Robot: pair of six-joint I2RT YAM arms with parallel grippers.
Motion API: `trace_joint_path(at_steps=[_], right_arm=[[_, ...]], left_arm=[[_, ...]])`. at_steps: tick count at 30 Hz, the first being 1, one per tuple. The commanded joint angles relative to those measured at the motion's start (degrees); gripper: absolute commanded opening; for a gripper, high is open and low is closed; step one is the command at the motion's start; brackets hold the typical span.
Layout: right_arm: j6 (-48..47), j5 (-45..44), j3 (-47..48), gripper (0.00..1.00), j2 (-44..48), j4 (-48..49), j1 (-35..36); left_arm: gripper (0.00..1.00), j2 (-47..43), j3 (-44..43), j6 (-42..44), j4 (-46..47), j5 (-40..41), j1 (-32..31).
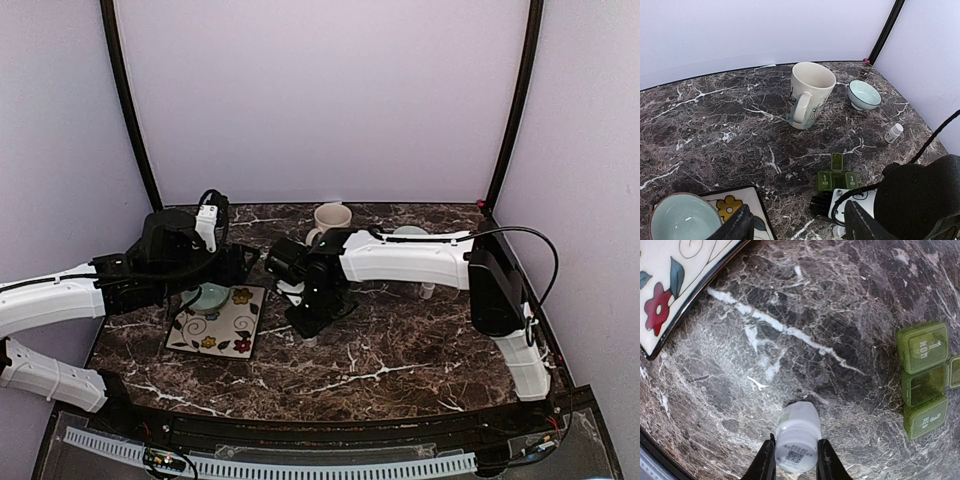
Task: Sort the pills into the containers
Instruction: Pick up the pill bottle from the center of the board, then hold the pill bottle.
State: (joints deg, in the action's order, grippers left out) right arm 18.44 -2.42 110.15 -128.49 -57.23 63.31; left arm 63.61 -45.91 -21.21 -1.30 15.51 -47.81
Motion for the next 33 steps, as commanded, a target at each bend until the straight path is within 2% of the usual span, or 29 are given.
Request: trace_joint_path(at_steps=[1, 6, 9, 16, 25, 33], right_arm=[[-0.1, 0.1, 1.2, 0.14, -0.8, -0.9, -0.5], [1.1, -0.6, -1.9, 0.08, 3.6, 1.5, -1.5], [2.6, 1.9, -7.1, 0.0, 9.3, 6.0, -3.5], [5.4, 8.6, -19.4, 0.0, 24.1, 17.7, -8.6], [12.3, 24.3, -31.8, 0.0, 36.7, 33.3, -15.2], [17.9, 34.5, -39.4, 0.0, 44.1, 44.0, -18.9]], left_arm=[[0.63, -0.4, 0.9, 0.0, 1.2, 0.8, -0.3], [0.64, 0.1, 0.5, -0.1, 1.2, 0.3, -0.2], [0.64, 1.3, -0.2, -0.5, 1.3, -0.9, -0.3], [0.64, 5.8, -3.3, -0.4, 3.9, -9.4, -0.1], [0.64, 10.6, -5.0, -2.3, 13.5, -27.2, 0.9], [0.64, 13.5, -3.0, -12.4, 27.7, -43.5, 5.1]])
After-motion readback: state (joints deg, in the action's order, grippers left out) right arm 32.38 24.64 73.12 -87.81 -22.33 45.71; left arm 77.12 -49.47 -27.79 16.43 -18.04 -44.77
